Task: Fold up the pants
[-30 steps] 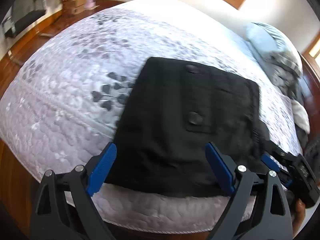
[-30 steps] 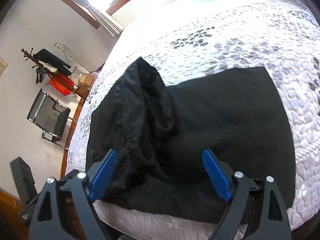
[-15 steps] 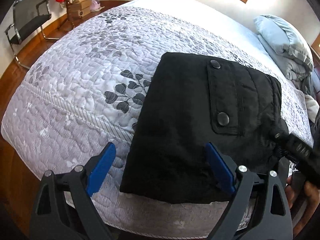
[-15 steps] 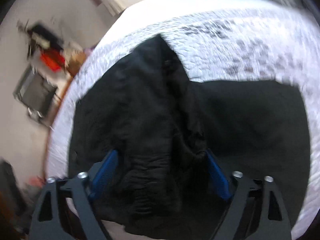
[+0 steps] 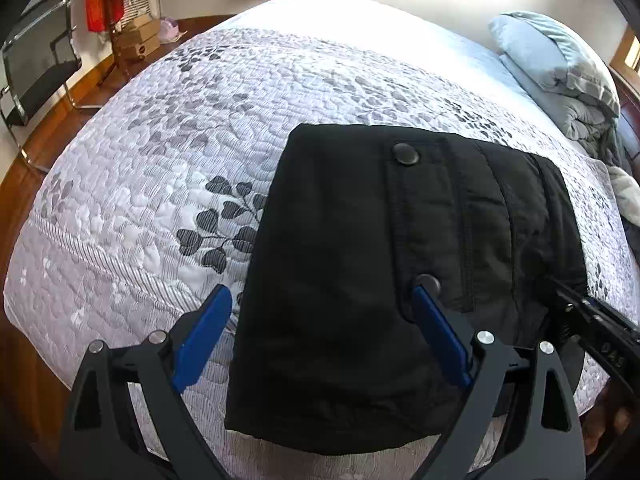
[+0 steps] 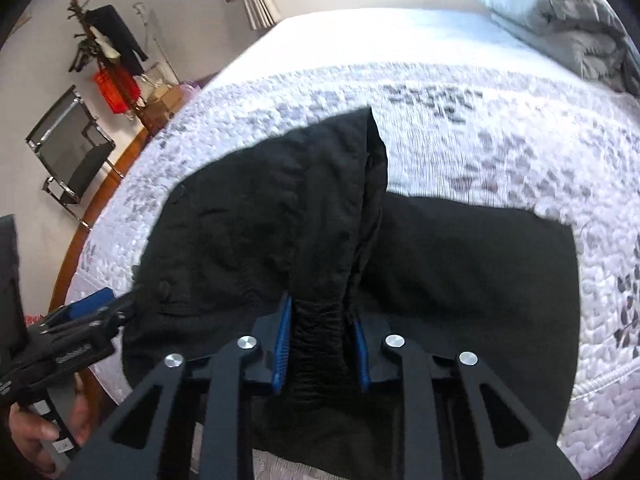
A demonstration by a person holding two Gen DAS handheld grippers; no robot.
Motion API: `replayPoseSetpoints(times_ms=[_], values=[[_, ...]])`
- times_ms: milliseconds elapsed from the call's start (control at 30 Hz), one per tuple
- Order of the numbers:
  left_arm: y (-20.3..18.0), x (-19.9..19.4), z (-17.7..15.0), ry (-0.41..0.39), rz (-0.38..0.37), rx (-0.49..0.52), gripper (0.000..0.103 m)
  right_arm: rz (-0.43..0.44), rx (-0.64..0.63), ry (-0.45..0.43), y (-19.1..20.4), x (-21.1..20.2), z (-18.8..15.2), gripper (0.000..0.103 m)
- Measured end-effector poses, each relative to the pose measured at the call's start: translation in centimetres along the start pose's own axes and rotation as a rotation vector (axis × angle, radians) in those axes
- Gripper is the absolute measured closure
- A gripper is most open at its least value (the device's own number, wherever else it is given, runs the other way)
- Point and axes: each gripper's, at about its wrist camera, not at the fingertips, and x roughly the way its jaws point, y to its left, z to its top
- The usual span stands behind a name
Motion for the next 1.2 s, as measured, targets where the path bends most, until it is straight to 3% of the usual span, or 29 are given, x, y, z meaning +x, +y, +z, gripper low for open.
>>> replayPoseSetpoints(times_ms=[367, 667, 933, 1200], values=[[-1.0, -2.4, 0.4, -0.028, -0.046, -0.002, 0.012, 0.058, 0.008, -0.115, -1.2, -7.1, 0.3, 0.080], [-4.0, -2.5, -0.3, -0.011, -0.069, 0.064, 0.012, 0.001, 0.098, -0.147, -6.5, -10.2, -0.8, 0.079], [-6.2, -1.9, -1.4, 0.019, -0.070, 0.108, 0.012, -0.023, 0.190, -0.112, -11.5, -9.6, -2.5, 0.079], [-7.8, -1.8, -2.0, 0.026, -0.060, 0.150, 0.012, -0.027, 0.223, -0.042, -13.1, -6.3, -4.1, 0.079]])
